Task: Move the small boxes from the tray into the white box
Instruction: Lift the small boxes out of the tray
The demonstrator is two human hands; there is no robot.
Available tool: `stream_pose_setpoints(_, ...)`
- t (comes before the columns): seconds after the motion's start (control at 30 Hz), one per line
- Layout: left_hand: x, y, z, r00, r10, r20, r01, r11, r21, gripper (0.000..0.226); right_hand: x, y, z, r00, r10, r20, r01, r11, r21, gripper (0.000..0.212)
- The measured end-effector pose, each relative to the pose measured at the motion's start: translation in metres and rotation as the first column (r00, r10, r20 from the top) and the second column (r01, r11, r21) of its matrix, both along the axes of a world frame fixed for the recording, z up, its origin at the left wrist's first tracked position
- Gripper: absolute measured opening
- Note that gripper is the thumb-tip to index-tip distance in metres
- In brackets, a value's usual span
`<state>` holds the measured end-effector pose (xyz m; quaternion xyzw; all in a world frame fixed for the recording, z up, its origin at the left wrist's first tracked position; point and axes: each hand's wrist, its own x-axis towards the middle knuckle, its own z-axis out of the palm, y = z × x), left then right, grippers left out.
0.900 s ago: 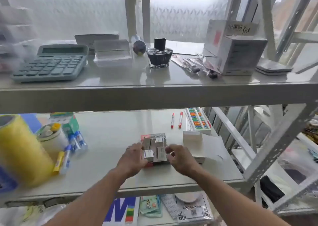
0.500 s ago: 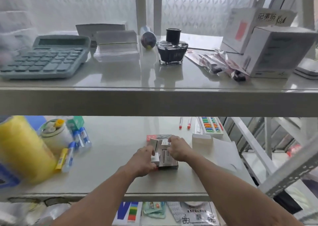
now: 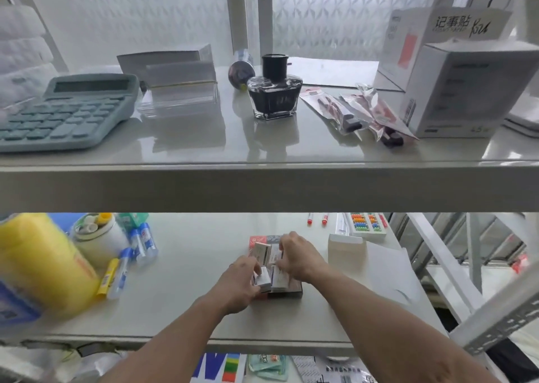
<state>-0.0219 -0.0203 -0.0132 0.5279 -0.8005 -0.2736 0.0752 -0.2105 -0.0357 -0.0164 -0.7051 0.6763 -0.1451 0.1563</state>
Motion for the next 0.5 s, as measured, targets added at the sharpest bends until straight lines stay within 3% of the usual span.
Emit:
stream_pose_setpoints(0.1, -0.002, -0.001, 0.010, 0.999, 0.021, -0.029, -0.022, 0.999, -0.032, 0.028, -0.011, 0.004, 0.010, 0.998, 0.050, -0.024, -0.053, 0.990, -0.128, 0.031)
stream_pose_setpoints(0.27, -0.043, -0.006, 0.038, 0.980, -0.014, -0.198, -0.009, 0.993, -0.114, 0.034, -0.077, 0.029, 0.041, 0.982, -0.058, 0.178, 0.098, 0.968, -0.229, 0.049)
stream_pose_setpoints(0.33, -0.076, -0.009, 0.044, 0.970, -0.061, -0.233, 0.032, 0.991, -0.128, 0.034, -0.114, 0.045, 0.052, 0.969, -0.103, 0.223, 0.152, 0.965, -0.214, 0.043)
stream_pose_setpoints(0.4, -0.112, -0.010, 0.047, 0.965, -0.116, -0.237, 0.084, 0.986, -0.141, 0.033, -0.148, 0.059, 0.057, 0.980, -0.112, 0.166, 0.139, 0.977, -0.164, 0.031)
stream_pose_setpoints(0.5, -0.148, -0.007, 0.047, 0.979, -0.156, -0.134, 0.135, 0.980, -0.149, 0.034, -0.169, 0.069, 0.051, 0.993, -0.096, 0.071, 0.102, 0.992, -0.078, 0.023)
